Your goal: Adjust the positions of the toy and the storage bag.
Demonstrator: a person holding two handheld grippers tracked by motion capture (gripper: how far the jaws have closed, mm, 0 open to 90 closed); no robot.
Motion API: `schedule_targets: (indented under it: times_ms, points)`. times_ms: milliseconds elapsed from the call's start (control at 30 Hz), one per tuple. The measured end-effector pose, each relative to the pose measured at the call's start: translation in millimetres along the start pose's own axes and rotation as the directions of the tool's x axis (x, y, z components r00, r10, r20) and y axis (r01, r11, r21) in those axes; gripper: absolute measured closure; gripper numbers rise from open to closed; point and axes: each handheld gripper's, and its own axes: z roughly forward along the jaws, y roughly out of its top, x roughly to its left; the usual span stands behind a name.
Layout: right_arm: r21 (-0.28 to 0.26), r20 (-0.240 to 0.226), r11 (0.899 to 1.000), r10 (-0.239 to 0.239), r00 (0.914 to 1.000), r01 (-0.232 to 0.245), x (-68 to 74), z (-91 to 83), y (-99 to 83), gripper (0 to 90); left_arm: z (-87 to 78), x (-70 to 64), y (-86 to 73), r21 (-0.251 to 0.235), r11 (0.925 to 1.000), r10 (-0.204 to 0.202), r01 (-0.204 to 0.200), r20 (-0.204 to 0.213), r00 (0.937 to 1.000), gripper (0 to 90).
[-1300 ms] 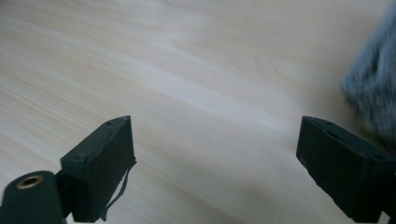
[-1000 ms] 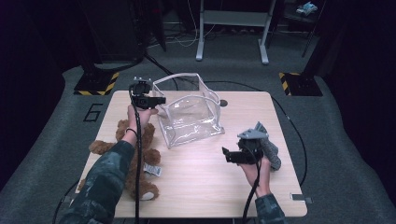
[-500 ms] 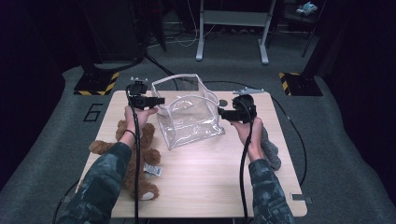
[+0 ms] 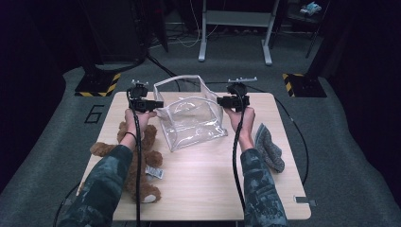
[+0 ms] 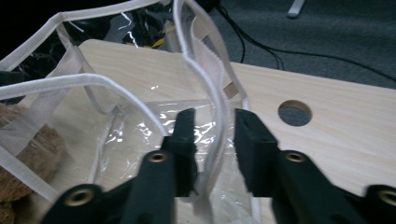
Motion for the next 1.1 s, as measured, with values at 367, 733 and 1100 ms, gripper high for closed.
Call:
schedule_targets:
  times_ms: [367,733,1100]
  points:
    - [0.024,0.063,0.999,-0.038,0.9972,0.037,6.2,-17.1,-15.1,88.3,-2.4,0.0,-0.2,0.002,1.0,0.004,-0.004,-0.004,1.0,78.0]
    - [0.035,0.037,0.998,-0.049,0.9981,0.048,7.7,-50.0,-40.3,88.2,5.8,-12.6,2.6,0.02,0.9991,0.037,-0.038,0.022,0.9991,79.3]
    - [0.038,-0.013,0.989,-0.142,0.9898,0.142,11.5,-63.8,-33.7,60.8,7.0,-12.5,6.2,0.094,0.9948,0.036,-0.04,0.037,0.9986,51.4]
